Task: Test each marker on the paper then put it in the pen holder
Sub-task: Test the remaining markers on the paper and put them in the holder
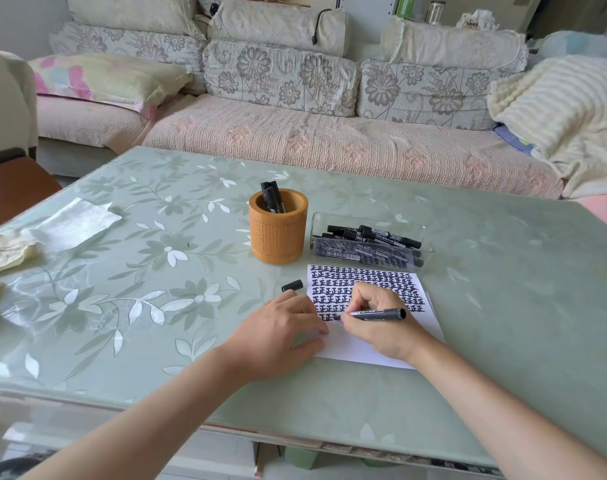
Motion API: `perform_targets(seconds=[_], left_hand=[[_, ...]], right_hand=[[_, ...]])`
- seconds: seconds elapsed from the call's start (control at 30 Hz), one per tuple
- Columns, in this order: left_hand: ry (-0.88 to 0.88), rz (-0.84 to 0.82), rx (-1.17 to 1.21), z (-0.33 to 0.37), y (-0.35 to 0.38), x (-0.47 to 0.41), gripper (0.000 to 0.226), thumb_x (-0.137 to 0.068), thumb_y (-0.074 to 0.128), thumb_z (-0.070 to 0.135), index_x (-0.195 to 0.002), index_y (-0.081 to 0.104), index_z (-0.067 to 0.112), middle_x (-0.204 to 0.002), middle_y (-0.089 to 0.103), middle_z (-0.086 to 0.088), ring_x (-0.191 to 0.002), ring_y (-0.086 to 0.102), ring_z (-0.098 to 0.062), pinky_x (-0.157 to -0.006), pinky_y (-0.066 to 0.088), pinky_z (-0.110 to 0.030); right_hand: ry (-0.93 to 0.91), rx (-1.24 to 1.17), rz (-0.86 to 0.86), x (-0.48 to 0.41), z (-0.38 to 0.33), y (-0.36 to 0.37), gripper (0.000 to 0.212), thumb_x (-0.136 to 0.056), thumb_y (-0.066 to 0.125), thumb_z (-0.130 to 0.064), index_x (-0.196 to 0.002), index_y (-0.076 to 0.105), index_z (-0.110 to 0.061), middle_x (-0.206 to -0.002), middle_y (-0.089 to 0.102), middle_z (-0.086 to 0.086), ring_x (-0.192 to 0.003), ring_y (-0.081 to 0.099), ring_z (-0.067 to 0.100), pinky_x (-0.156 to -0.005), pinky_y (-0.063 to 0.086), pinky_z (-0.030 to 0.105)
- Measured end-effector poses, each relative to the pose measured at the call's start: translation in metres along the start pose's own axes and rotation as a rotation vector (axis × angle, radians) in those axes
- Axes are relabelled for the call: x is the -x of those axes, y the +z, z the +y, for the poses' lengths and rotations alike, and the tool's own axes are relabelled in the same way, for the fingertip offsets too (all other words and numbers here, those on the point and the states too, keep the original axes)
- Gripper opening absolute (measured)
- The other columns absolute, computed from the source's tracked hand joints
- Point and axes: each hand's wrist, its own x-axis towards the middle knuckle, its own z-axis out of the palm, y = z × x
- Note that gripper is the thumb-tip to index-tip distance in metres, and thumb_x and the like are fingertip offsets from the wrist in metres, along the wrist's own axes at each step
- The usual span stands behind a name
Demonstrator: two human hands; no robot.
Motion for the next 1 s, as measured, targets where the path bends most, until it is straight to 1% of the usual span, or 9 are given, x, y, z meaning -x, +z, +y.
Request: perform_targets(seconds=[0.27, 0.4, 0.5, 0.6, 0.67, 0.73, 0.8, 0.9, 1.0], left_hand=[[0.005, 0.008, 0.000, -0.001, 0.000, 0.000, 0.019, -0.087, 0.059, 0.043, -0.099, 0.070, 0.033, -0.097, 0.056, 0.013, -0.089, 0.051, -0.012, -0.076, 0.046, -0.026], [0.011, 0.001, 0.005, -0.001, -0.001, -0.002, 0.020, -0.086, 0.059, 0.043, -0.098, 0.071, 0.032, -0.096, 0.056, 0.013, -0.088, 0.050, -0.013, -0.077, 0.044, -0.023], [0.011, -0.016, 0.004, -0.002, -0.002, -0.004, 0.020, -0.085, 0.059, 0.043, -0.097, 0.071, 0.032, -0.096, 0.057, 0.012, -0.087, 0.050, -0.012, -0.076, 0.044, -0.023], [0.019, -0.036, 0.027, -0.002, -0.006, -0.006, 0.020, -0.085, 0.060, 0.039, -0.101, 0.070, 0.031, -0.097, 0.056, 0.013, -0.088, 0.052, -0.009, -0.076, 0.043, -0.021], [-0.014, -0.020, 0.057, -0.003, -0.010, -0.009, 0.020, -0.087, 0.060, 0.036, -0.105, 0.066, 0.031, -0.099, 0.050, 0.017, -0.090, 0.050, -0.002, -0.075, 0.045, -0.021], [-0.058, 0.043, 0.033, -0.006, -0.012, -0.012, 0.017, -0.089, 0.060, 0.032, -0.105, 0.064, 0.030, -0.098, 0.049, 0.017, -0.089, 0.050, 0.000, -0.073, 0.048, -0.025], [-0.114, 0.109, -0.038, -0.011, -0.014, -0.016, 0.015, -0.090, 0.060, 0.028, -0.105, 0.062, 0.027, -0.099, 0.052, 0.013, -0.090, 0.053, -0.006, -0.072, 0.049, -0.030], [-0.223, 0.145, -0.145, -0.021, -0.016, -0.022, 0.021, -0.090, 0.061, 0.026, -0.110, 0.060, 0.023, -0.104, 0.054, 0.007, -0.099, 0.053, -0.016, -0.075, 0.050, -0.034], [-0.373, 0.111, -0.193, -0.029, -0.013, -0.025, 0.032, -0.090, 0.057, 0.033, -0.120, 0.054, 0.022, -0.118, 0.051, 0.005, -0.111, 0.049, -0.019, -0.084, 0.048, -0.038]], right_hand=[[0.013, -0.027, 0.008, -0.001, 0.000, 0.000, 0.021, -0.069, 0.066, -0.012, -0.063, 0.046, -0.012, -0.061, 0.050, -0.003, -0.058, 0.044, 0.013, -0.055, 0.034, 0.029], [0.024, -0.218, 0.081, -0.003, -0.003, -0.004, 0.018, -0.072, 0.061, -0.009, -0.067, 0.044, -0.005, -0.062, 0.046, 0.009, -0.054, 0.038, 0.016, -0.051, 0.029, 0.026], [0.048, -0.300, 0.100, -0.002, -0.005, -0.006, 0.013, -0.075, 0.063, -0.009, -0.073, 0.050, -0.007, -0.056, 0.050, 0.002, -0.047, 0.041, 0.014, -0.046, 0.032, 0.022], [0.022, -0.237, 0.100, -0.002, -0.010, -0.008, 0.012, -0.084, 0.071, -0.004, -0.085, 0.064, -0.014, -0.061, 0.059, -0.005, -0.048, 0.048, 0.013, -0.047, 0.038, 0.022], [0.013, -0.168, 0.106, -0.004, -0.015, -0.010, 0.019, -0.090, 0.066, -0.003, -0.095, 0.071, -0.021, -0.059, 0.060, -0.007, -0.050, 0.049, 0.012, -0.049, 0.040, 0.020], [-0.009, -0.177, 0.103, -0.006, -0.019, -0.014, 0.026, -0.095, 0.059, -0.003, -0.104, 0.072, -0.023, -0.068, 0.067, -0.001, -0.052, 0.049, 0.017, -0.050, 0.040, 0.018], [-0.007, -0.202, 0.060, -0.008, -0.022, -0.020, 0.032, -0.098, 0.050, -0.001, -0.113, 0.068, -0.024, -0.082, 0.071, 0.006, -0.056, 0.050, 0.022, -0.049, 0.038, 0.020], [0.025, -0.230, -0.023, -0.012, -0.026, -0.026, 0.050, -0.097, 0.038, 0.011, -0.124, 0.060, -0.025, -0.090, 0.067, 0.006, -0.060, 0.053, 0.020, -0.046, 0.038, 0.027], [0.107, -0.280, -0.067, -0.016, -0.030, -0.030, 0.048, -0.101, 0.028, 0.006, -0.122, 0.063, -0.019, -0.093, 0.059, 0.006, -0.067, 0.058, 0.022, -0.053, 0.047, 0.030]])
